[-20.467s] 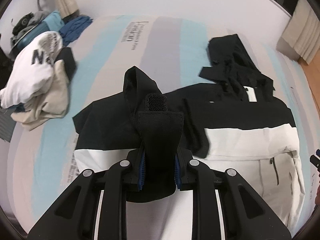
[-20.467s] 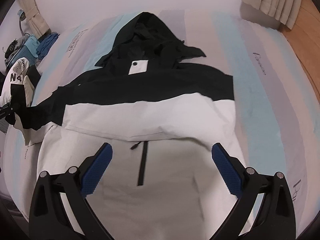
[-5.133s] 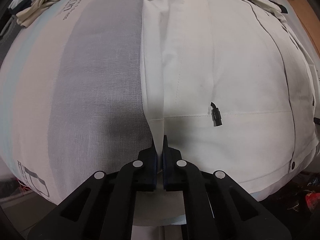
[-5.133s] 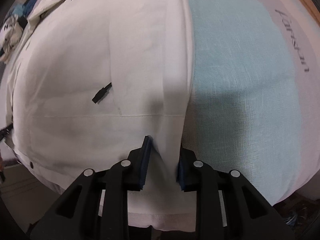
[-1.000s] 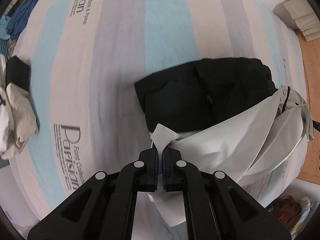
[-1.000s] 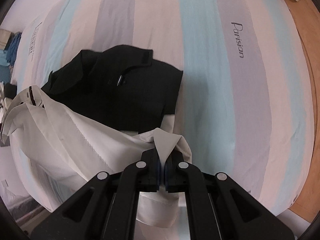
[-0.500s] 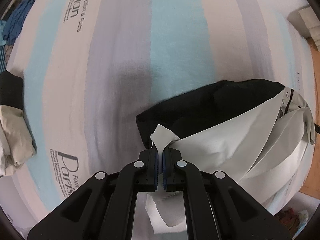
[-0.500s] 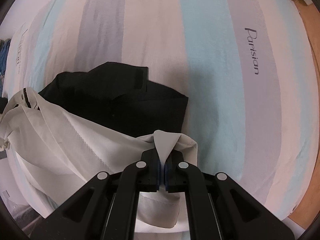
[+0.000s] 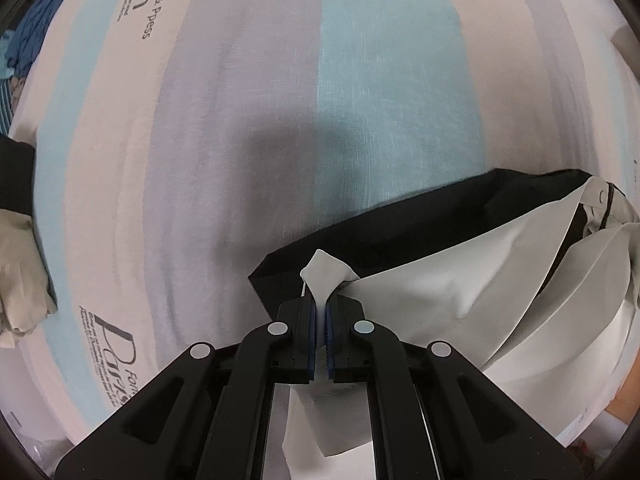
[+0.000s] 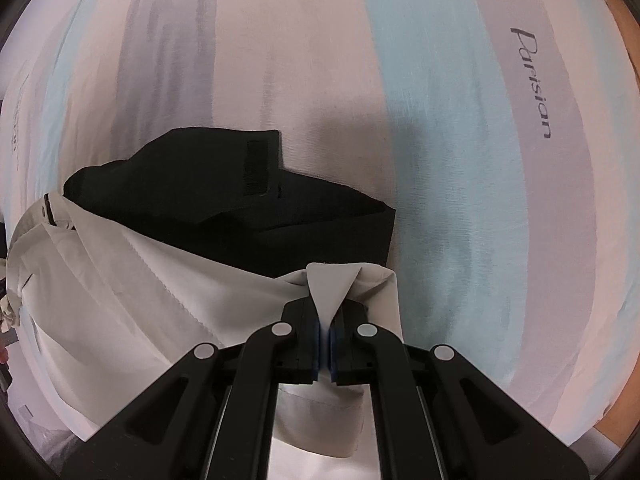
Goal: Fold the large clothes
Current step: 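Fold the held hem with both tools over toward the hood, then open both tools to release the hem onto the jacket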
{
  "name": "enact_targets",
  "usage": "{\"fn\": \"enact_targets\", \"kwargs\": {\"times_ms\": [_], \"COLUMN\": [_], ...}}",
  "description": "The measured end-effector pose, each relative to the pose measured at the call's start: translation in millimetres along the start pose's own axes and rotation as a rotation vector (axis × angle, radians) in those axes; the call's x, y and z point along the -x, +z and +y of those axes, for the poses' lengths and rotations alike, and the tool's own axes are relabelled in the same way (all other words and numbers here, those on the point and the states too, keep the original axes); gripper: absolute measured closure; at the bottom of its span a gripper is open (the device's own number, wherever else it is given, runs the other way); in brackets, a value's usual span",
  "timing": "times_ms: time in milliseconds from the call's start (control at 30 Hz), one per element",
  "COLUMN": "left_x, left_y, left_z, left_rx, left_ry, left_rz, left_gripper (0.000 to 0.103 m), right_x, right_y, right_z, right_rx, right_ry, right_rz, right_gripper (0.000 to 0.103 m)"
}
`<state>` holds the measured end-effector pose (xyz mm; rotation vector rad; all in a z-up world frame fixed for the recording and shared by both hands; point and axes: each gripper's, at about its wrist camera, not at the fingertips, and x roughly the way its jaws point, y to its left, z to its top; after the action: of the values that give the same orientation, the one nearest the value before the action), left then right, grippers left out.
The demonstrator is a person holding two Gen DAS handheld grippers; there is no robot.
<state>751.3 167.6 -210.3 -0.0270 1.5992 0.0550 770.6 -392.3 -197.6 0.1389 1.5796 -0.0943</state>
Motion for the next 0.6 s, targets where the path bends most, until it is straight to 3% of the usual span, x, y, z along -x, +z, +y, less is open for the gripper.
{"fn": "enact_targets", "kwargs": {"times_ms": [300, 400, 533, 567, 600], "left_x": [-15.1, -8.9, 7.9, 12.3, 19.1], "left_y": [-2.3, -6.1, -15.2, -17.0, -19.2], "left_z": [2.1, 11.5, 17.4, 17.6, 18.3], "left_rx": [0.103, 0.169, 0.162, 0.155, 0.15], "left_ry": [-0.01, -0.049, -0.064, -0.061, -0.065], "left_rz": [-0.065, -0.09, -0.131, -0.138, -0.147], "left_gripper": [0.1, 0.099, 0.097, 0.097, 0.097], "right_x": [-9.5, -4.5, 10.0, 14.0, 21.0], "right_y": [5.6, 4.8, 0.8, -1.1, -3.1], "right_z": [12.8, 13.9, 7.1, 6.6, 4.9], "right_rx": [0.017, 0.04, 0.056, 0.055, 0.058], "right_ry": [-0.052, -0.036, -0.006, 0.011, 0.019], "right_rz": [-0.038, -0.047, -0.071, -0.077, -0.097], "right_gripper": [0.1, 0.097, 0.095, 0.091, 0.076]}}
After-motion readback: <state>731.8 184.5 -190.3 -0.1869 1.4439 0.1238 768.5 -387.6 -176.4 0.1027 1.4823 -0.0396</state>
